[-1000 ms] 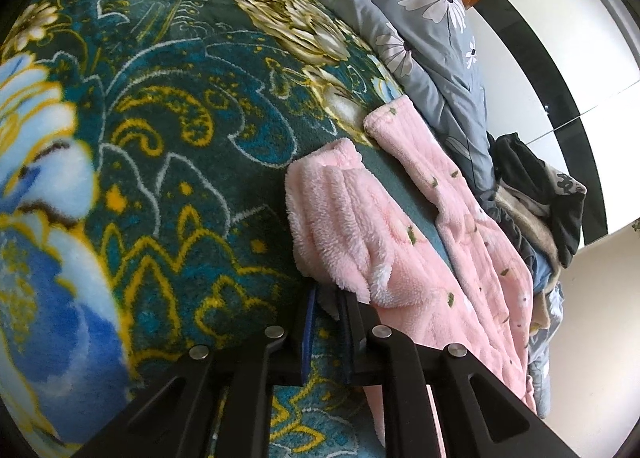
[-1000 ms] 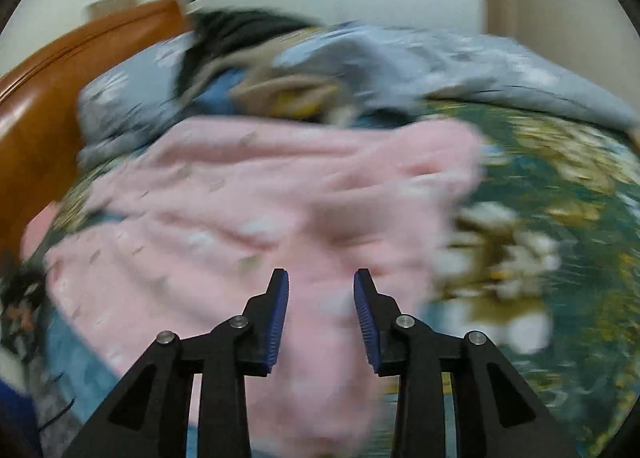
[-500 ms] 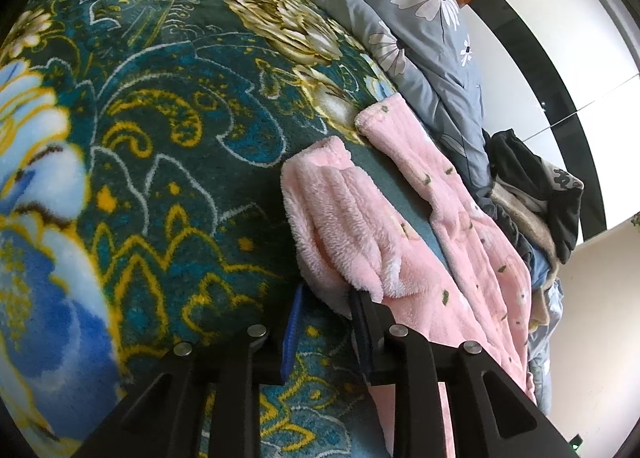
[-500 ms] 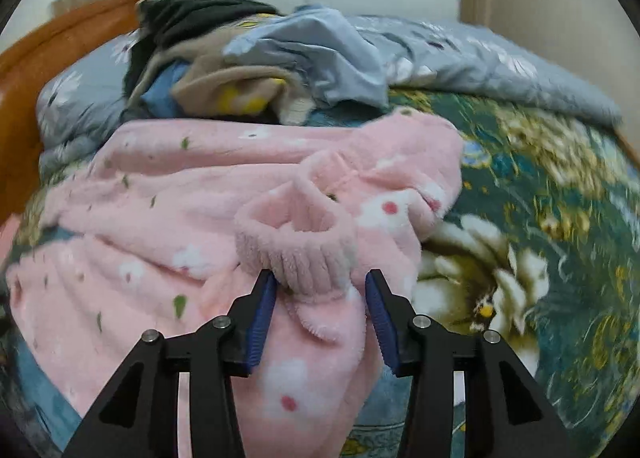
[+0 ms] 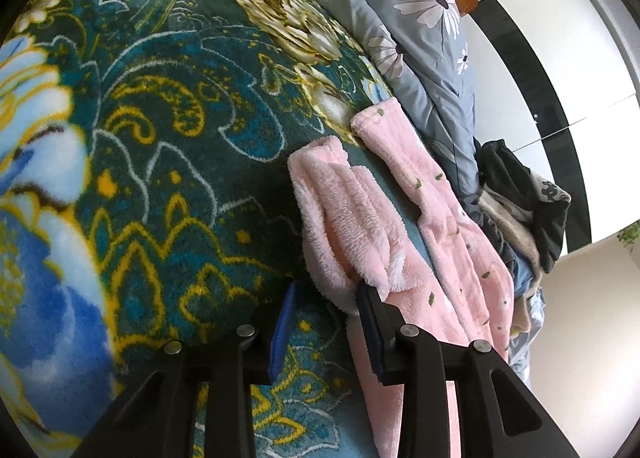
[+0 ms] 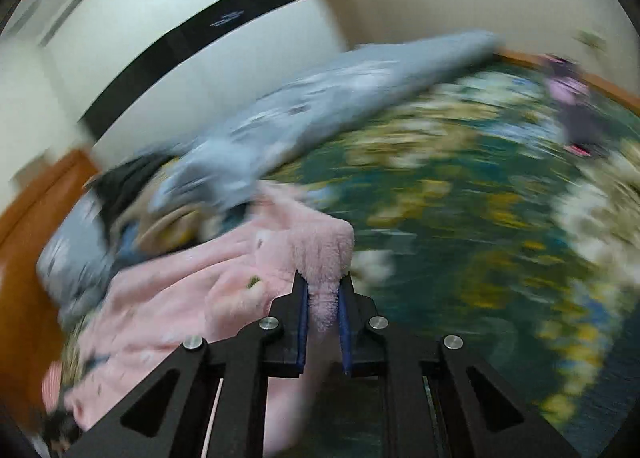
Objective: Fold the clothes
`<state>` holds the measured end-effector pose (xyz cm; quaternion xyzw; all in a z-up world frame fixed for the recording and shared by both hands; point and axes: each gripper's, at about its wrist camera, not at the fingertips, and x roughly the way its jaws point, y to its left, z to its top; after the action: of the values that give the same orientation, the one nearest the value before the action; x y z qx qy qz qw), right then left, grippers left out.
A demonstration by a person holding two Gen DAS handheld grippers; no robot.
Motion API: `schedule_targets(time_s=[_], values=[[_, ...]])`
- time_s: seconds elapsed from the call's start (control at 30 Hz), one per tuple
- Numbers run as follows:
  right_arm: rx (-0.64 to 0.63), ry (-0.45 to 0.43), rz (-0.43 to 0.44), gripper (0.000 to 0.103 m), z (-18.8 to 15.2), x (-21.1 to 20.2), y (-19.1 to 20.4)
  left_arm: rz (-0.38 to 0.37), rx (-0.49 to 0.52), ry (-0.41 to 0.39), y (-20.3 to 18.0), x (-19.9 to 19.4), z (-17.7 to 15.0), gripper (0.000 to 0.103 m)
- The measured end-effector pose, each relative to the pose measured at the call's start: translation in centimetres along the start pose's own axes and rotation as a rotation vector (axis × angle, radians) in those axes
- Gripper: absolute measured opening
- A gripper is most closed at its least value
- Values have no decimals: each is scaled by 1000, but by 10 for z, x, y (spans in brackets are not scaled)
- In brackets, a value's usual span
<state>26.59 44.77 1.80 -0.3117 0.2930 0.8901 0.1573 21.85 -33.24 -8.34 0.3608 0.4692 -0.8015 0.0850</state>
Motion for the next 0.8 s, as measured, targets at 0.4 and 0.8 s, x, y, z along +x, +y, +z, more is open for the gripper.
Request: schedule_targets(time_s=[0.4, 0.8], values=[[180, 128, -52, 13, -34, 31, -62, -182, -157, -11, 25, -13, 0, 49], [177, 148, -68, 13, -40, 33, -63, -160, -118, -68, 8, -12, 15, 23]])
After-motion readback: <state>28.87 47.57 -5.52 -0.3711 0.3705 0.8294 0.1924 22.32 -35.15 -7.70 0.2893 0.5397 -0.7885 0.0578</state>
